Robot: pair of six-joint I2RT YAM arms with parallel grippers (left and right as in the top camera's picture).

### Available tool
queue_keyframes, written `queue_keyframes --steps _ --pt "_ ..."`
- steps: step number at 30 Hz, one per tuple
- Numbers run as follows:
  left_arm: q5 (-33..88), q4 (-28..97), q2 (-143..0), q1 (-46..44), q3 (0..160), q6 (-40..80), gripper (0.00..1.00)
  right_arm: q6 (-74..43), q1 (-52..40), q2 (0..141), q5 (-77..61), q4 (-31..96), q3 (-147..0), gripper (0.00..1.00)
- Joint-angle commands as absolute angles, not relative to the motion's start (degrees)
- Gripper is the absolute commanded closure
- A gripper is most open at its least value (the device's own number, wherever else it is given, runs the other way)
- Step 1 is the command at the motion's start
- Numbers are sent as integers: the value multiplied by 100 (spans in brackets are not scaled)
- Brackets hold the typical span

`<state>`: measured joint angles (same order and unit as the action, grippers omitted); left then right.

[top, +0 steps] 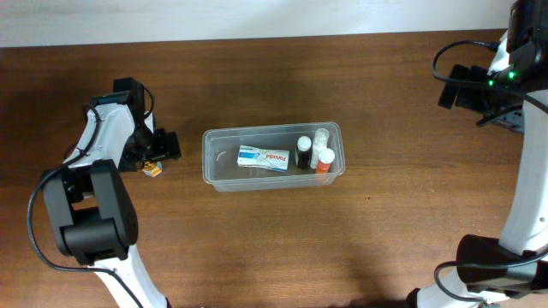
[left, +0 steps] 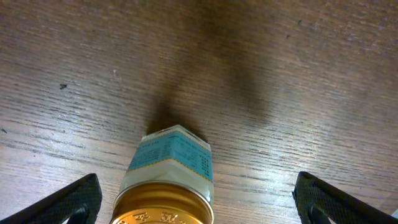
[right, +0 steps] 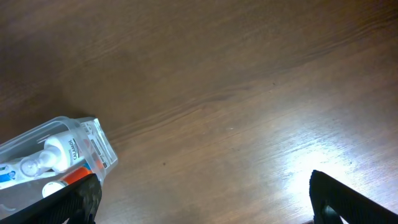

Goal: Pack container
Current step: 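Move left gripper to gold-lidded jar and grasp it, then lift gold jar and carry it over the container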

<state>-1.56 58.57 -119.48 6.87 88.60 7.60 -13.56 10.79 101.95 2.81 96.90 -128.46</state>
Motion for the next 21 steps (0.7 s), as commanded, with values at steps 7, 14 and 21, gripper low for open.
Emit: queue_keyframes --steps 7,14,21 --pt "-191 5745 -12077 703 8816 810 1 -1400 1096 10162 349 9690 -12879 2" --pt "-172 5754 -12204 703 8816 808 1 -1400 1096 10162 351 9690 -12879 2" --pt "-163 5747 -12204 703 8816 810 53 -1400 1096 10162 351 9690 -12879 2"
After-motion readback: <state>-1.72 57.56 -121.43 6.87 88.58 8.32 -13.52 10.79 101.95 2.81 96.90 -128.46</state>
